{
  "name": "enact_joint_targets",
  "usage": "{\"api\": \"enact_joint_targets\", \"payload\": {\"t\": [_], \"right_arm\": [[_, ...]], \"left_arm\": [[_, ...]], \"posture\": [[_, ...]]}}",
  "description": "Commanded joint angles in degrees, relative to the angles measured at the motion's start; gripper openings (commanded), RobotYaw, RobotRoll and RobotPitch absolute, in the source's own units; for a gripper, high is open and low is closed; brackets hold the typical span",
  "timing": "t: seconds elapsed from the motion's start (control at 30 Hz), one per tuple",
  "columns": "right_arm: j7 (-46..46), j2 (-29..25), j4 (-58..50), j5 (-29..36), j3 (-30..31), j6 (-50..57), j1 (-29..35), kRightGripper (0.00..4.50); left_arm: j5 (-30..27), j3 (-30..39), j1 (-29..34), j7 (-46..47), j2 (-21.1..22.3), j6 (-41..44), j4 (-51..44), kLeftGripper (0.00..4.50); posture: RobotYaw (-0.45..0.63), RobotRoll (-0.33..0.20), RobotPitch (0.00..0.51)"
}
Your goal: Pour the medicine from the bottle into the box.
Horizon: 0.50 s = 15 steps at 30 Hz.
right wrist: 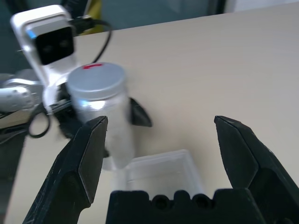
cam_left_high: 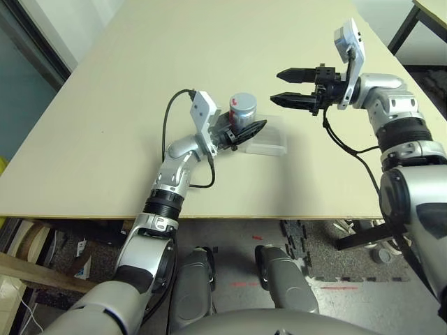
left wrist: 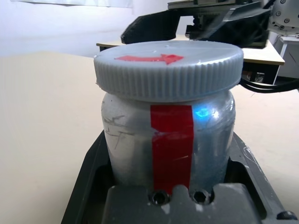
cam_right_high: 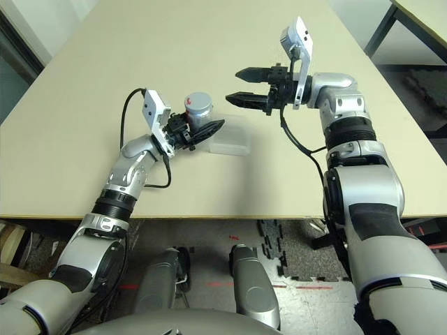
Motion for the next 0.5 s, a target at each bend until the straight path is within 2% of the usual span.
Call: {"api": "enact_joint_targets", "payload": {"t": [0.03, 0.5], "right_arm": [[3.06, 1.23, -4.91, 1.24, 0.65, 2.11, 1.70, 4.50], [0.54, 7.14, -12.01, 1.38, 1.08, 3.54, 3.11, 4.50]], "left_arm": [[0.35, -0.10, -0.80, -0.28, -0.26, -0.49, 0.54, 2.59], [1.13, -1.03, -0.90, -0.31, -1.14, -0.81, 0.90, 2.59]], "posture": [[-0.24, 0.000, 0.135], [-0.24, 0.000, 0.131]]}}
